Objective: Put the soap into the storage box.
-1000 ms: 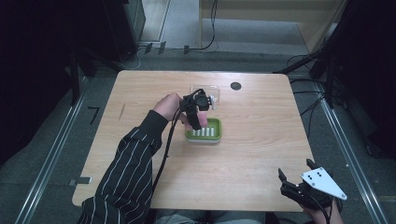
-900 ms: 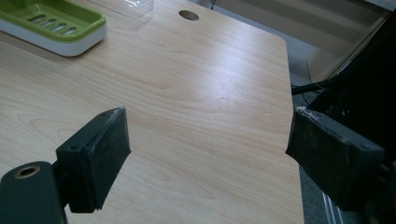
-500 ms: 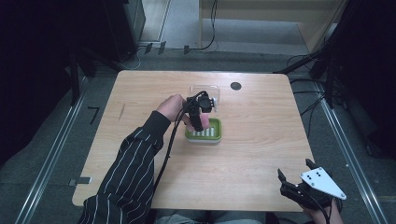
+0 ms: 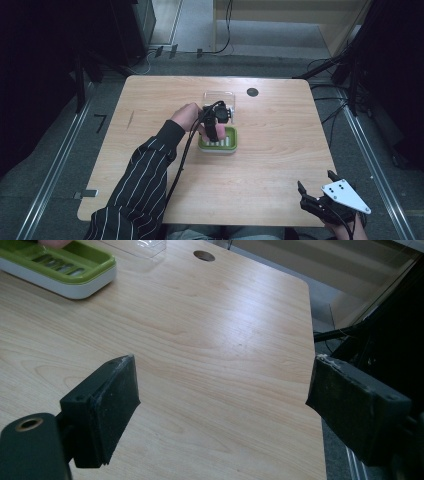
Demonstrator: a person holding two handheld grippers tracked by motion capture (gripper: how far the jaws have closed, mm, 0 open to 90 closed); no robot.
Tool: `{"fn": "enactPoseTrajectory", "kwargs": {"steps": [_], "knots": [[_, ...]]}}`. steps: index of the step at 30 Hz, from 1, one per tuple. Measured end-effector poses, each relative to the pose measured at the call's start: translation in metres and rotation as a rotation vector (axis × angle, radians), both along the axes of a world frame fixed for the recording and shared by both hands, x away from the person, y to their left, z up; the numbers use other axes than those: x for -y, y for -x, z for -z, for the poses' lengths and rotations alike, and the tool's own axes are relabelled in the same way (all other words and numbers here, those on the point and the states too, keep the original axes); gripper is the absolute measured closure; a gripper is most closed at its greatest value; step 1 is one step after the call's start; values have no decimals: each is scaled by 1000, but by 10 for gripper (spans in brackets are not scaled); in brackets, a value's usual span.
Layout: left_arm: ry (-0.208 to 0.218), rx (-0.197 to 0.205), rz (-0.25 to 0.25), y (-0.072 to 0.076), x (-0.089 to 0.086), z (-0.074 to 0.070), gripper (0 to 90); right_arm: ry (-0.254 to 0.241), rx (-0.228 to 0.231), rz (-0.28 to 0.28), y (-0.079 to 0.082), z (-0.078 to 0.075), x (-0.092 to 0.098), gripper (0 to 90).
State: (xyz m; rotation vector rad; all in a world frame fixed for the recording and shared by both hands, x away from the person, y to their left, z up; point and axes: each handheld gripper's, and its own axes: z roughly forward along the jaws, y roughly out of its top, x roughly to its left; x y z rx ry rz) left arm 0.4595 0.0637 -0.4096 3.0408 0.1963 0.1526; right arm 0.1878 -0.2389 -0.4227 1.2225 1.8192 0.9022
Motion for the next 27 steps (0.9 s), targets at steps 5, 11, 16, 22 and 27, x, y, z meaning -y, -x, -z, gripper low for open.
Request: {"fn": "enactPoseTrajectory", "kwargs": {"steps": [5, 11, 16, 22, 27], "knots": [[-6, 6, 3, -2, 2, 5, 383, 0, -1, 0, 0, 0, 0, 135], [-19, 20, 40, 1, 6, 10, 383, -1, 3, 2, 0, 0, 0, 135], [-18, 12, 53, 3, 10, 14, 382, 0, 4, 2, 0, 0, 0, 135], [-29, 24, 57, 3, 11, 15, 382, 0, 5, 3, 0, 0, 0, 135], [-26, 21, 47, 3, 13, 18, 382, -1, 5, 2, 0, 0, 0, 135]]}}
